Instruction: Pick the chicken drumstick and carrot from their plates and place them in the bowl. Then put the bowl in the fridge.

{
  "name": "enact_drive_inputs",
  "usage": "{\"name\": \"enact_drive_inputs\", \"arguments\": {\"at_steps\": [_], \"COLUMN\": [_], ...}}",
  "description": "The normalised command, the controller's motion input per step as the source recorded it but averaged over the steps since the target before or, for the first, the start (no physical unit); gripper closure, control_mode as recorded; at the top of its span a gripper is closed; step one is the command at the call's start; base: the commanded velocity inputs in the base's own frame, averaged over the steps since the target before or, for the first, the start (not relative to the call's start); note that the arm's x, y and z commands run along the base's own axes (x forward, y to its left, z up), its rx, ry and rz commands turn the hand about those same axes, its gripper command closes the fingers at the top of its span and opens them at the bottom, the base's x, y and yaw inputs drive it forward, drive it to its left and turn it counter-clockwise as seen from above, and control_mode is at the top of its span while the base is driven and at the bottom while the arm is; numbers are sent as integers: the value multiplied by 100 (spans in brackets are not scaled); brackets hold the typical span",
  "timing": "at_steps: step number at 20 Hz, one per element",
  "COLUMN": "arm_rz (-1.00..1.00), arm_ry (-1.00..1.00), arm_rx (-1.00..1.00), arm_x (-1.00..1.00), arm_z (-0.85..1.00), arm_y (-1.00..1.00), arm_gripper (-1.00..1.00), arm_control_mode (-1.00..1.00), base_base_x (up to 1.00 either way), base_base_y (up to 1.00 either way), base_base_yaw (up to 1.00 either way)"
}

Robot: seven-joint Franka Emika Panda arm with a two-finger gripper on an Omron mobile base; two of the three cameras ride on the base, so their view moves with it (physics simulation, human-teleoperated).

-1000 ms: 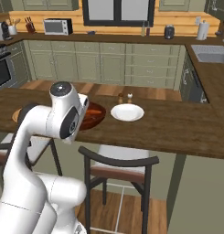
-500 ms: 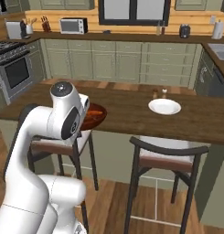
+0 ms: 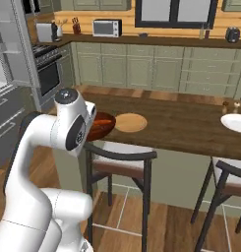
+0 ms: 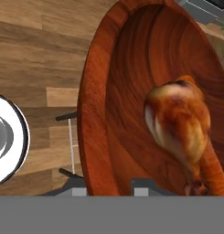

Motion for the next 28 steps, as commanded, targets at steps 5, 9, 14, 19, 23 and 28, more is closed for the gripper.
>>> {"name": "enact_drive_inputs", "arguments": {"at_steps": [5, 9, 14, 19, 23, 28], "arm_rz": [0, 0, 0, 0, 0, 0], "arm_ry": [0, 0, 0, 0, 0, 0], "arm_rx": [0, 0, 0, 0, 0, 0], "arm_x": [0, 0, 0, 0, 0, 0], "arm_z": [0, 0, 0, 0, 0, 0], "arm_y": [0, 0, 0, 0, 0, 0], "arm_gripper": [100, 100, 100, 100, 100, 100], "arm_control_mode": [100, 100, 100, 100, 100, 100], "base_base_x": [46, 54, 46, 55, 72, 77], "base_base_y": [100, 100, 100, 67, 10, 4], "base_base_yaw": [8, -7, -25, -6, 1, -5]}}
